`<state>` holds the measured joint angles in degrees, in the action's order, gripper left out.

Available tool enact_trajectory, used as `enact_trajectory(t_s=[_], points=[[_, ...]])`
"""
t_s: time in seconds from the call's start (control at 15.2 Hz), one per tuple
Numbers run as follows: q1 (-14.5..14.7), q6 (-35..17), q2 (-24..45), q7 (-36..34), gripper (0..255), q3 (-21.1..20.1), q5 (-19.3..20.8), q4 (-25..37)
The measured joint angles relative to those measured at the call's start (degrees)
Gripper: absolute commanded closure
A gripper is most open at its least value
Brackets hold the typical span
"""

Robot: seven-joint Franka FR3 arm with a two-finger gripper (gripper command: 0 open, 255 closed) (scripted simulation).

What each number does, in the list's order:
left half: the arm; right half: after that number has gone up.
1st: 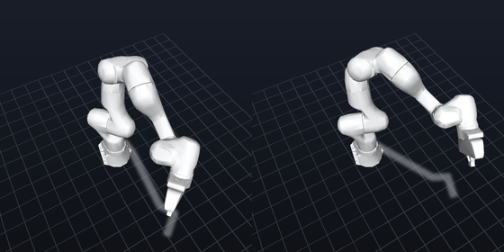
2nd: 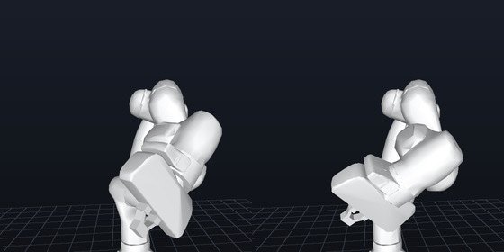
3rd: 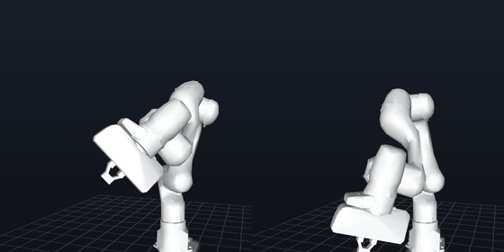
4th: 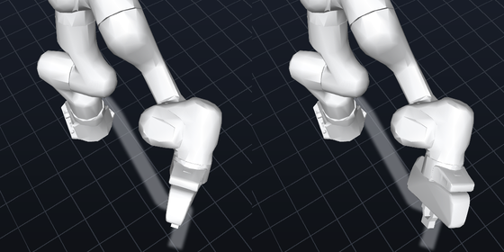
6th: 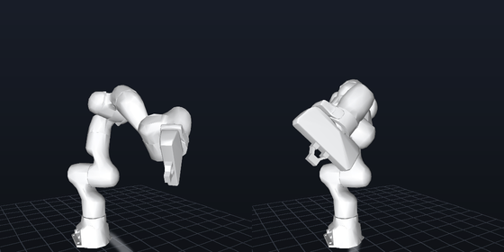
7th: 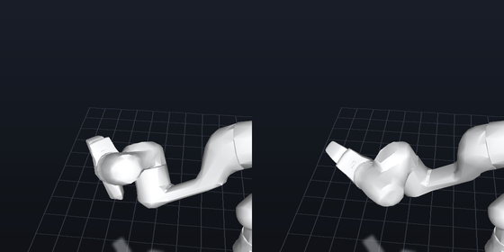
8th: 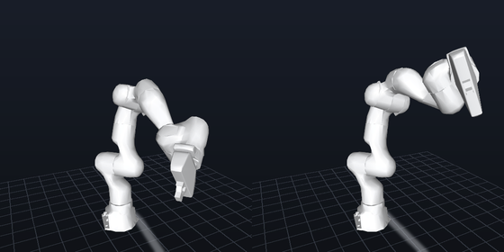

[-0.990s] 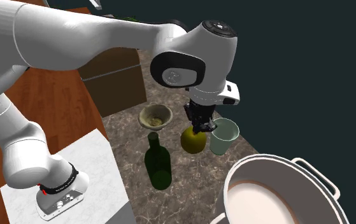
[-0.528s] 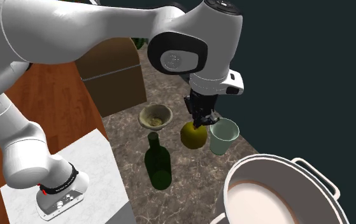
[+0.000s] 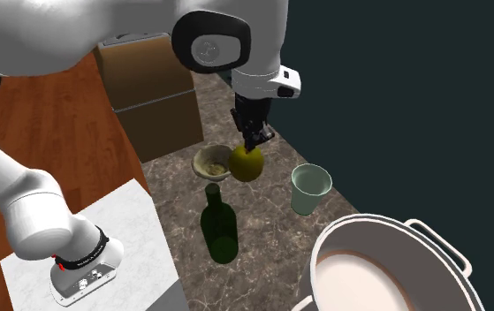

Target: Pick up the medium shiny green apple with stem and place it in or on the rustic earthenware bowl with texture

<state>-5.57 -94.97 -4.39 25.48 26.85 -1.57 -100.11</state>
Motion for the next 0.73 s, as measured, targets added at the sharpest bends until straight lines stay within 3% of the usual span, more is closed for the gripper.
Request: enact_trajectory(t_s=[0.73], points=[[6.3, 3.4, -8.0, -16.7, 255, -9.9, 1.4, -3.4]])
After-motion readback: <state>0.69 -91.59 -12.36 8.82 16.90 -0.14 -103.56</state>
